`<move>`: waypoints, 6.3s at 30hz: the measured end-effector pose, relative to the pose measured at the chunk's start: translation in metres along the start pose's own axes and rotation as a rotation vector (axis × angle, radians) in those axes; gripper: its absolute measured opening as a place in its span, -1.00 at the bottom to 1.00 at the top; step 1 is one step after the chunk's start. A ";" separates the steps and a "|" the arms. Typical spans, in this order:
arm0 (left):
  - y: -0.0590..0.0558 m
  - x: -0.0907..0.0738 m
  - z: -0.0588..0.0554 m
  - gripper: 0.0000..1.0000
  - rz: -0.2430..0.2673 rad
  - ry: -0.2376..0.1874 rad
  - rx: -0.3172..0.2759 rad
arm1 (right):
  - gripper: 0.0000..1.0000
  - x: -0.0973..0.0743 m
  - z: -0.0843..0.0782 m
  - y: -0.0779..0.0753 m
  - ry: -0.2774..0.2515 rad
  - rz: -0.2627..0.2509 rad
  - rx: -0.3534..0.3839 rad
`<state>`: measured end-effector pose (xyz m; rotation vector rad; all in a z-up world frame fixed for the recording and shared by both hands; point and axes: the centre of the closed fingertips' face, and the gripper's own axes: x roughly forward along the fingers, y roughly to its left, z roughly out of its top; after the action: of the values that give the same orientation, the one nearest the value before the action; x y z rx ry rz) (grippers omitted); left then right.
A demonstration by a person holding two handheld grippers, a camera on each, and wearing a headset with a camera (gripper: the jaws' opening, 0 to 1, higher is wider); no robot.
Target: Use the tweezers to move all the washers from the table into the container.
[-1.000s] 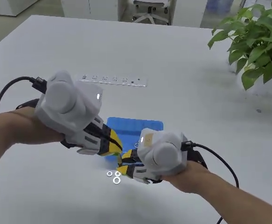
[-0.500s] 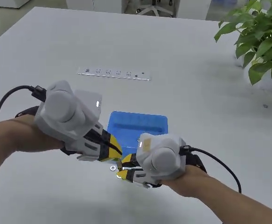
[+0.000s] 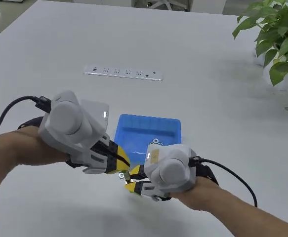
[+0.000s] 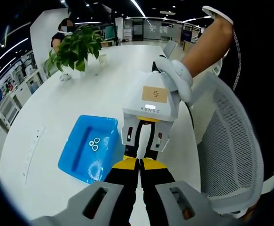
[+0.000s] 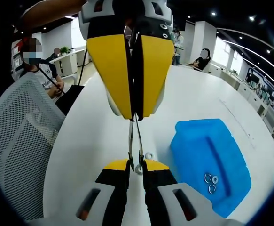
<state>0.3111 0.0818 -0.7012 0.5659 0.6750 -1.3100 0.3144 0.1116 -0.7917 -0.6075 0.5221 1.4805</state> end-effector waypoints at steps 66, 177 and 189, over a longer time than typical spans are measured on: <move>-0.001 0.002 0.008 -0.90 0.003 -0.042 -0.022 | -0.80 -0.008 0.003 0.005 0.004 -0.001 0.013; 0.110 0.009 0.037 -0.90 0.015 -0.050 0.020 | -0.80 -0.022 0.002 -0.114 0.035 -0.004 0.011; 0.113 0.016 0.030 -0.90 0.008 -0.048 0.014 | -0.80 -0.013 -0.005 -0.113 0.053 0.024 0.017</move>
<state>0.4280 0.0695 -0.6919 0.5465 0.6242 -1.3173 0.4274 0.0992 -0.7803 -0.6305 0.5838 1.4844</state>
